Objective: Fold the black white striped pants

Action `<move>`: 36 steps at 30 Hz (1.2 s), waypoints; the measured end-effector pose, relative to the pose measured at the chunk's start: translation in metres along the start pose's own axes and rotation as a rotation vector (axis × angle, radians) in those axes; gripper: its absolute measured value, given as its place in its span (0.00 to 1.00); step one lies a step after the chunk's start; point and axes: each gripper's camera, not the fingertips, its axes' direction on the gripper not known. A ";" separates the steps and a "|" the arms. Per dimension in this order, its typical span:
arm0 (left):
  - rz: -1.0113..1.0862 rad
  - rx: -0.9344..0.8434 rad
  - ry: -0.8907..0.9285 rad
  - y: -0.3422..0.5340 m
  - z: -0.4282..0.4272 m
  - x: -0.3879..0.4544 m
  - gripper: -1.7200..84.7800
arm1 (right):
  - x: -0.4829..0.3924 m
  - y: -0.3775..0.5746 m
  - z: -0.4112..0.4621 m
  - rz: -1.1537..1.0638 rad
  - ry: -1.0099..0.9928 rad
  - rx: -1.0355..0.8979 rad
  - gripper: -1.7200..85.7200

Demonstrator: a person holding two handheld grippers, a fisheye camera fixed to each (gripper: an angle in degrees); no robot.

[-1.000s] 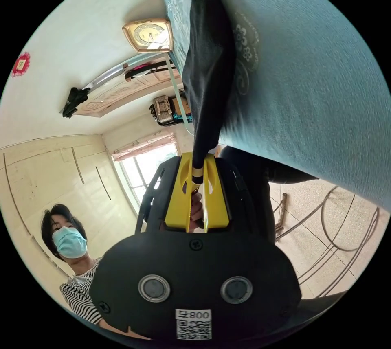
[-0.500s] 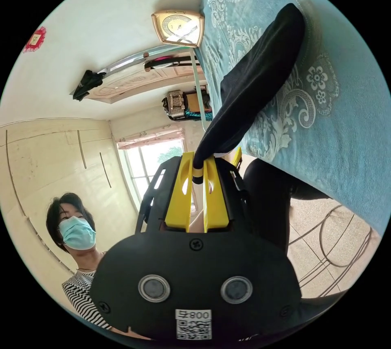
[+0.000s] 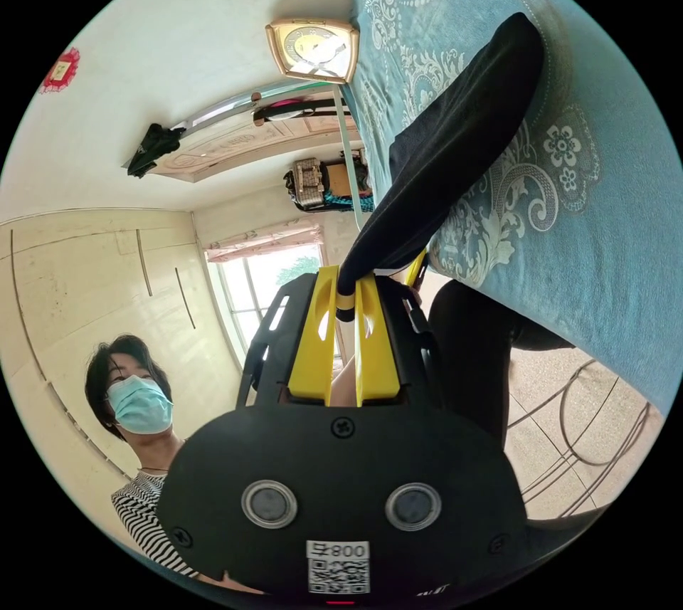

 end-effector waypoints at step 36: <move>-0.103 0.083 0.130 0.002 0.096 0.046 0.21 | -0.060 0.049 0.054 -0.016 -0.032 -0.003 0.03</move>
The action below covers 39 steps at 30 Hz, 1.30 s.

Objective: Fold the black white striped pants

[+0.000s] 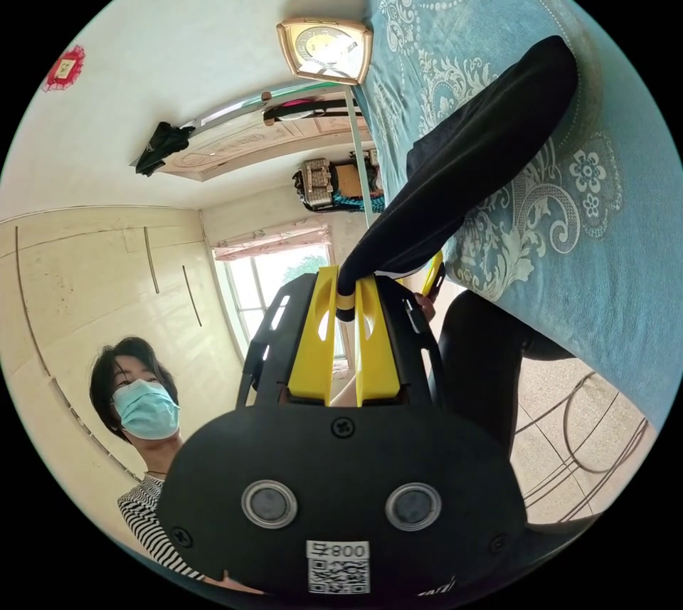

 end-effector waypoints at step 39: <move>0.513 -0.811 -0.278 0.284 0.688 0.282 0.09 | -0.175 0.315 -0.247 -0.317 -0.043 0.474 0.03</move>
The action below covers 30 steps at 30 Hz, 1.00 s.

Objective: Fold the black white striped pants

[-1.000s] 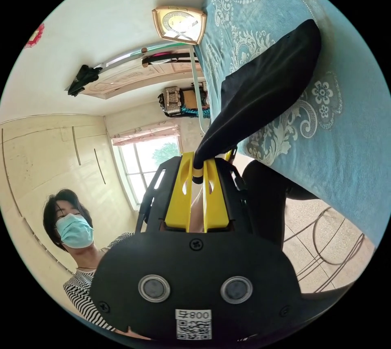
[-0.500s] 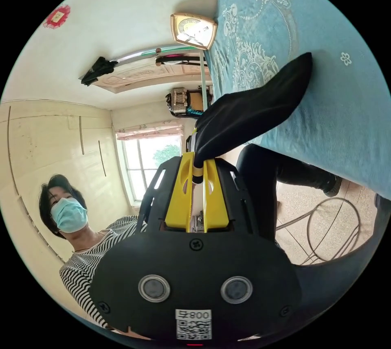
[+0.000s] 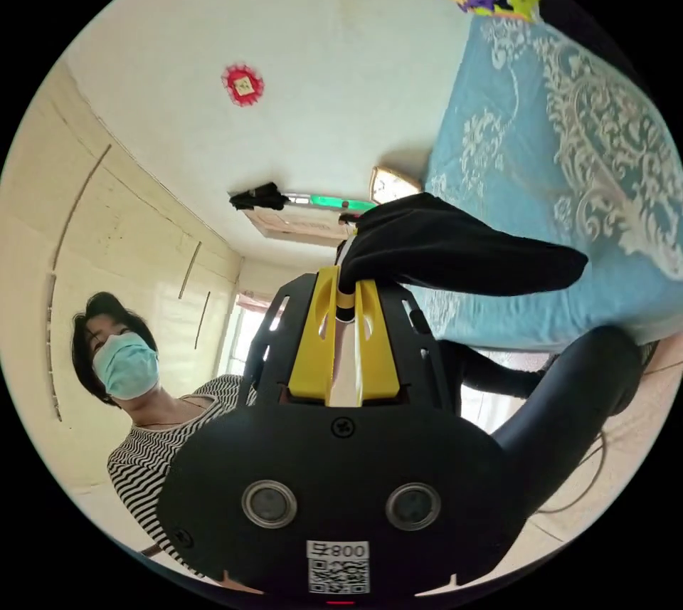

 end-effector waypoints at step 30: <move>0.200 -0.713 -0.210 -0.299 0.704 0.122 0.10 | -0.025 -0.027 -0.199 0.118 0.518 0.363 0.05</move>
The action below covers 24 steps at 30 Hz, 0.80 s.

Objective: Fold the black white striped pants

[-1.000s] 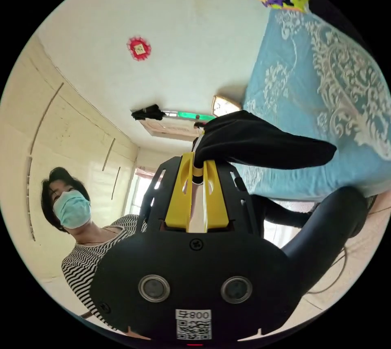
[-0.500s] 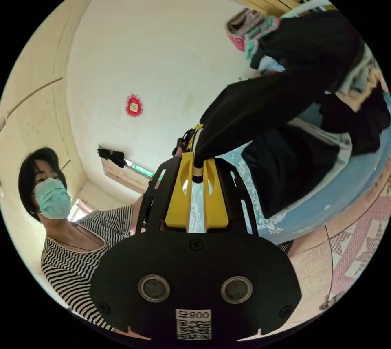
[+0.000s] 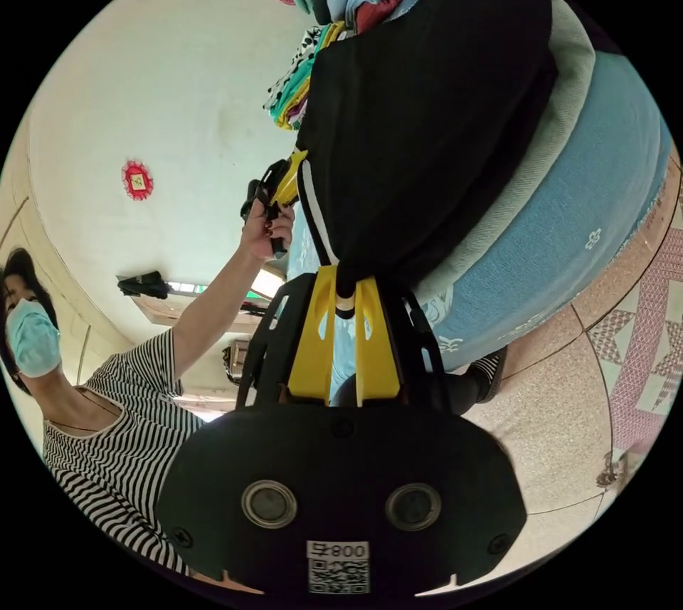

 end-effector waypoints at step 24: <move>0.261 0.123 -0.457 -0.074 0.032 0.190 0.02 | -0.189 -0.141 0.014 -0.414 0.602 0.154 0.02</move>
